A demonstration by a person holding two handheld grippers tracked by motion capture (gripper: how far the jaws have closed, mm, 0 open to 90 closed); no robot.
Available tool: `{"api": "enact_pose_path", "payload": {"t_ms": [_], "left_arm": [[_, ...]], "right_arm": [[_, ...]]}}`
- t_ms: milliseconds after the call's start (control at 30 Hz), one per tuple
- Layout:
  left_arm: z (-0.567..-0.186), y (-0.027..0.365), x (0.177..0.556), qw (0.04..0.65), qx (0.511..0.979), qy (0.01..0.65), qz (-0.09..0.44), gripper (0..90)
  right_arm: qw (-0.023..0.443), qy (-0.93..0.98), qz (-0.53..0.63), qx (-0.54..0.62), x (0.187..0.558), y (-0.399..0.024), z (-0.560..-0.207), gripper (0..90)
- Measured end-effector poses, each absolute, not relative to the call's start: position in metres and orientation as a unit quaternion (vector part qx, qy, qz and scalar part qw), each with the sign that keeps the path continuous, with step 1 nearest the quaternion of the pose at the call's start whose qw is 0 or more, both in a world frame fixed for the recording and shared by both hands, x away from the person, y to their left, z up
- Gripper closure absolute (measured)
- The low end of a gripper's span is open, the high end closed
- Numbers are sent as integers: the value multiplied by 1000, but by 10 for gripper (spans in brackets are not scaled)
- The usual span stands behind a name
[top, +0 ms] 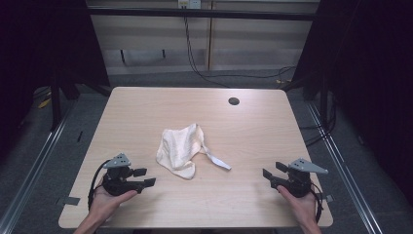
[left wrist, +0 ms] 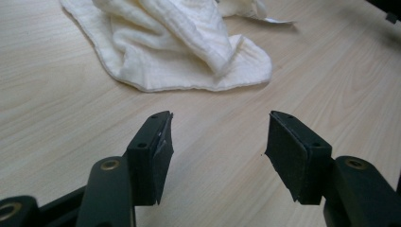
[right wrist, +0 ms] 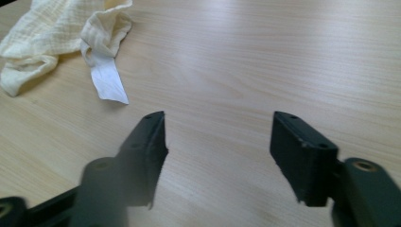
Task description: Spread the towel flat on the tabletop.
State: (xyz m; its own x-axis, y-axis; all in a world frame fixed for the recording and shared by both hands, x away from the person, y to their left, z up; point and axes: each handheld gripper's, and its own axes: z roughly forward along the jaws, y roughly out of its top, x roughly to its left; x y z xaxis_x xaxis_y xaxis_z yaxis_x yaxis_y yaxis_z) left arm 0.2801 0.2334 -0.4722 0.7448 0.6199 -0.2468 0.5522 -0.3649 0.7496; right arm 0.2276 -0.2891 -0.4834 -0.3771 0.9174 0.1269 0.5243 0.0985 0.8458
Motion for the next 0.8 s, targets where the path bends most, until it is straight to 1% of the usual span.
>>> {"api": "enact_pose_path", "payload": {"t_ms": [67,133,233,300,333,433,567,600,700,733,800], "left_arm": [[-472,233,280,435,827,354,40,413],[-472,231,280,429,829,357,41,384],[-472,229,282,429,827,362,34,376],[-469,226,283,440,814,378,41,345],[-469,226,283,440,814,378,41,326],[-466,219,284,439,819,367,46,317],[-464,211,284,442,827,346,29,349],[-463,208,283,437,835,333,33,383],[-457,200,282,434,847,305,33,402],[-451,196,283,433,850,297,49,408],[-449,196,286,436,849,296,47,423]], "right_arm": [[228,708,432,511,228,-289,-483,394],[213,705,440,514,228,-289,-482,397],[206,715,436,506,228,-288,-482,408],[202,723,428,504,228,-285,-482,405],[202,723,428,504,228,-285,-482,405],[193,736,417,497,229,-278,-483,413],[182,742,424,486,226,-272,-483,409],[183,743,423,485,225,-271,-482,409],[180,742,422,489,224,-270,-481,399],[182,742,424,487,224,-270,-480,397],[180,744,425,484,223,-270,-479,393]]}}
